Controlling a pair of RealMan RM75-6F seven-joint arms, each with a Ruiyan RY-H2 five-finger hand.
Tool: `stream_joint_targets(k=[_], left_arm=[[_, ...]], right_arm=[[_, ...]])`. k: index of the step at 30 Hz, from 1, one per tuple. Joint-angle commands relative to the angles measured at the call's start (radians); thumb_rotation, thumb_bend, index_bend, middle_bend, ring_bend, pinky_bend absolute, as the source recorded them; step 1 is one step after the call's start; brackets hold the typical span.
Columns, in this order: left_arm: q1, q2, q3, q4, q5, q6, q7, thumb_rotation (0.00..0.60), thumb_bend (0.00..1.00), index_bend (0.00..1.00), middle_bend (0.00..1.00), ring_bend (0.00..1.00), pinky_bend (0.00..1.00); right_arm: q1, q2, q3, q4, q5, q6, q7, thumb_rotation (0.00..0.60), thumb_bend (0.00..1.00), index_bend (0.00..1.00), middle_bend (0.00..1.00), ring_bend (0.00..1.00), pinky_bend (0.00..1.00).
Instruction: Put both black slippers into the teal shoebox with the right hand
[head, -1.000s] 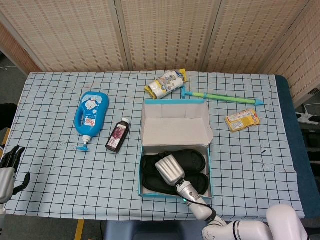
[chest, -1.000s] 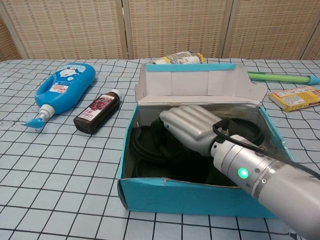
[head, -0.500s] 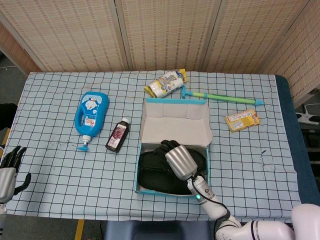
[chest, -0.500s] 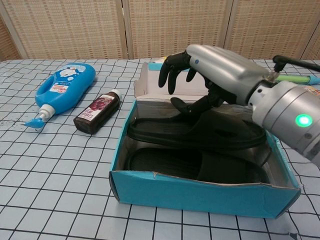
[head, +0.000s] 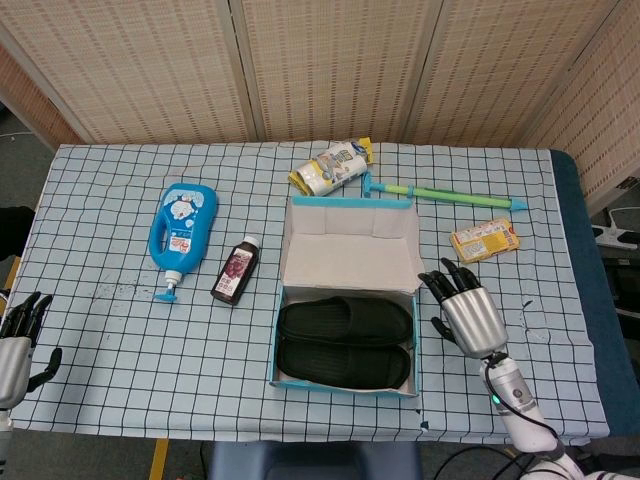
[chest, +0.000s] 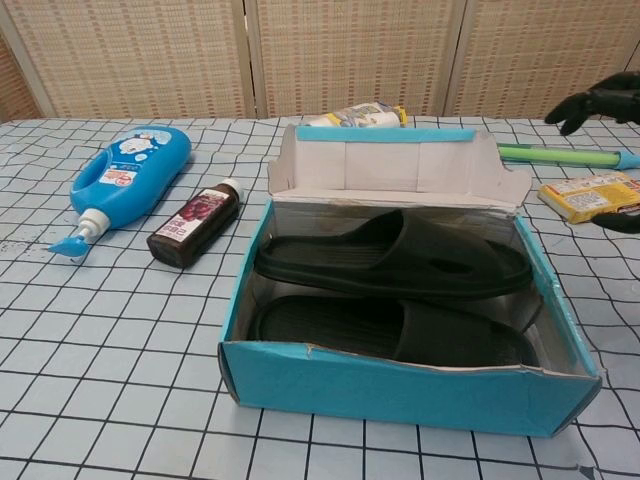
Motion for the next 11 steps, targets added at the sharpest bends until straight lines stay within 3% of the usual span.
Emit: stream_joint_targets(k=[1, 5, 11], left_arm=[[0.002, -0.004, 0.003, -0.006, 0.01, 0.01, 0.018, 0.6, 0.41, 0.03, 0.0, 0.09, 0.54], [-0.002, -0.013, 0.007, -0.005, 0.028, 0.014, 0.035, 0.6, 0.42, 0.03, 0.0, 0.09, 0.54], [-0.005, -0.022, 0.009, 0.008, 0.042, 0.018, 0.043, 0.6, 0.41, 0.03, 0.0, 0.09, 0.54]], right_arm=[[-0.094, 0.023, -0.034, 0.186, 0.036, 0.039, 0.165, 0.6, 0.06, 0.05, 0.03, 0.0, 0.11], [-0.115, 0.006, -0.001, 0.277, 0.077, 0.039, 0.23, 0.6, 0.07, 0.0, 0.0, 0.0, 0.07], [-0.152, 0.015, 0.013, 0.285, 0.088, 0.064, 0.279, 0.6, 0.07, 0.0, 0.0, 0.0, 0.07]])
